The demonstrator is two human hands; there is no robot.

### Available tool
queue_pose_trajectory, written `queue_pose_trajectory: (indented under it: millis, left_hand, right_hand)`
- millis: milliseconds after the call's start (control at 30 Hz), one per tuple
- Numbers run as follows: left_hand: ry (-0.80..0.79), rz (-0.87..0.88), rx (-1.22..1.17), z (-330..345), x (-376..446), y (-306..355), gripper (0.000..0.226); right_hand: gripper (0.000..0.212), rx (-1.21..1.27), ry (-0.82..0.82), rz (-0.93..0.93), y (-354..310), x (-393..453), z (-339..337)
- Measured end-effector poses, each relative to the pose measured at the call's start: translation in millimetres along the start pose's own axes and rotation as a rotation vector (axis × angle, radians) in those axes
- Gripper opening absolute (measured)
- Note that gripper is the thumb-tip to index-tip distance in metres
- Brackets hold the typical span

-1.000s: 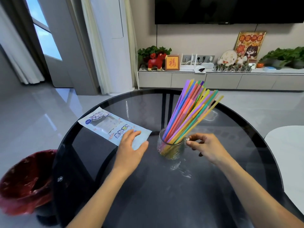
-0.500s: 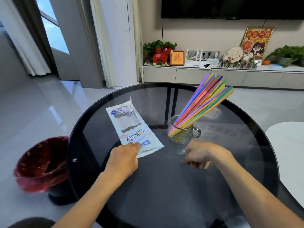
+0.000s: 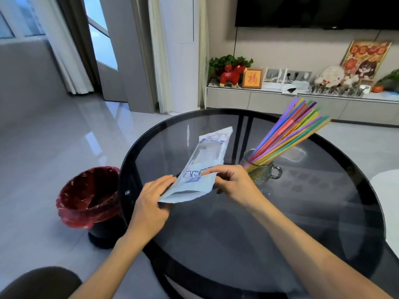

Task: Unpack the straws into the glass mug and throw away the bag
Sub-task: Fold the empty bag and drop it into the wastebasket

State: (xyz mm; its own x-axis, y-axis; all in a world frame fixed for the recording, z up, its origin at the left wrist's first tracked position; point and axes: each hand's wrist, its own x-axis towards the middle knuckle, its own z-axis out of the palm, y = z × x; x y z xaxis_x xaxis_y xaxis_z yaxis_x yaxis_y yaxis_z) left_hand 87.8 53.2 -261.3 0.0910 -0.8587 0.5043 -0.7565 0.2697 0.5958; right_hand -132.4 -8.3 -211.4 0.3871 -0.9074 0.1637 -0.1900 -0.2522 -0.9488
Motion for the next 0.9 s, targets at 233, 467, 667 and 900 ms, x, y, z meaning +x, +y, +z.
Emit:
queue_pose_trajectory:
  millis: [233, 467, 667, 900]
  left_hand:
    - [0.085, -0.202, -0.371, -27, 7, 30, 0.035]
    - [0.455, -0.363, -0.205, -60, 40, 13, 0.018]
    - [0.582, -0.577, -0.151, -141, 69, -68, 0.032]
    - [0.65, -0.812, -0.212, -156, 61, -125, 0.022]
  right_hand:
    - [0.02, 0.274, -0.032, 0.05, -24, -7, 16]
    - [0.058, -0.085, 0.0, 0.152, -14, -16, 39]
    - [0.041, -1.145, -0.101, -0.191, 49, -34, 70]
    - [0.029, -1.136, -0.004, -0.261, 57, -31, 74]
